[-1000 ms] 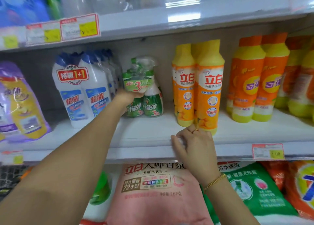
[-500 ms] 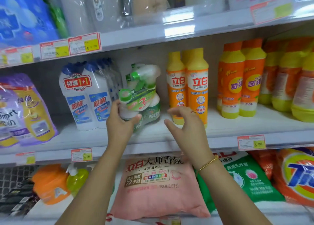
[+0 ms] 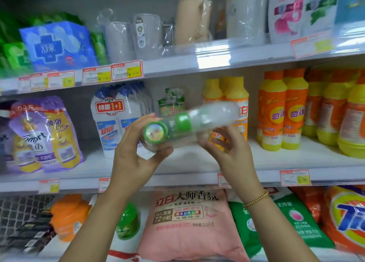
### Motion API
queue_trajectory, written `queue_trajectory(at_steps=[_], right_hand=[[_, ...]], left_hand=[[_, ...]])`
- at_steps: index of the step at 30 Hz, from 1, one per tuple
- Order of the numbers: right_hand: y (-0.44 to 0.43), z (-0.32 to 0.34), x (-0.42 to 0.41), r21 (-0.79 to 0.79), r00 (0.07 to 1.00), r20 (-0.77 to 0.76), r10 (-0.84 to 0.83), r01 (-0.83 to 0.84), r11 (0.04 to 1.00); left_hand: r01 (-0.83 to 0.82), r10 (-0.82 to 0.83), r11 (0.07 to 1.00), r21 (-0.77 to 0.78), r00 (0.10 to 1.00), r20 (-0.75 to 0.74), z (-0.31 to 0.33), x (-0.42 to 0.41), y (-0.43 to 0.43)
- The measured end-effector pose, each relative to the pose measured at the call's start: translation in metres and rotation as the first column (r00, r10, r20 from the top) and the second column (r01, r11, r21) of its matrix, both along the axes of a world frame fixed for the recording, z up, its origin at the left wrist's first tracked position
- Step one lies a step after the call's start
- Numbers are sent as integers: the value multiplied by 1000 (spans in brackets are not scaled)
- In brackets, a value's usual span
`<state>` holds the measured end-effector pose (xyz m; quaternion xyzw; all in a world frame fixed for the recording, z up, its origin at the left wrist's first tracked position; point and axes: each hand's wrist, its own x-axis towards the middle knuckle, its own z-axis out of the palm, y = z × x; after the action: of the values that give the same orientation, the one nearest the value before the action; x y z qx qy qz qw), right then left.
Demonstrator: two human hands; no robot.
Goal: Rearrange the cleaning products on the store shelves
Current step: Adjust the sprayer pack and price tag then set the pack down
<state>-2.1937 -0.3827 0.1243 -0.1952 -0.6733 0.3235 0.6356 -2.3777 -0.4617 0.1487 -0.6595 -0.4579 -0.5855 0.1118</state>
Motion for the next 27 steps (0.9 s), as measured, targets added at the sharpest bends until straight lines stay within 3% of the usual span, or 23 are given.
queue_trajectory(at_steps=[2,5,10,12,14,18,22,25,27], right_hand=[[-5,3,0,56,997,-12,-78,78,995],[-12,2,-2,329,955,80,-285,244,912],[-21,-22,-8,695,797,305,-522,189,694],[-22,-25,-12,731,768,247,-591,252,633],[-22,-17,-13,755,767,95,-635,360,548],[-25,0,-7,786,787,-112,-607,444,430],[-35,12,5,717,825,-150,-545,470,515],[-46,22,11,522,871,-170,-460,475,708],[-56,28,12,297,914,-243,-325,389,872]], left_hand=[[87,-65,993,-82,968,244,4,6,-2],[219,-159,972,-86,882,444,9,7,-1],[322,-175,943,-83,692,701,28,19,-11],[362,-166,926,-108,646,745,32,26,-16],[410,-172,902,-132,624,763,34,35,-20],[485,-219,853,-194,669,711,39,50,-28],[585,-358,800,-133,643,677,46,52,-30],[696,-467,714,-78,555,688,45,47,-25],[693,-462,712,-113,582,669,39,43,-17]])
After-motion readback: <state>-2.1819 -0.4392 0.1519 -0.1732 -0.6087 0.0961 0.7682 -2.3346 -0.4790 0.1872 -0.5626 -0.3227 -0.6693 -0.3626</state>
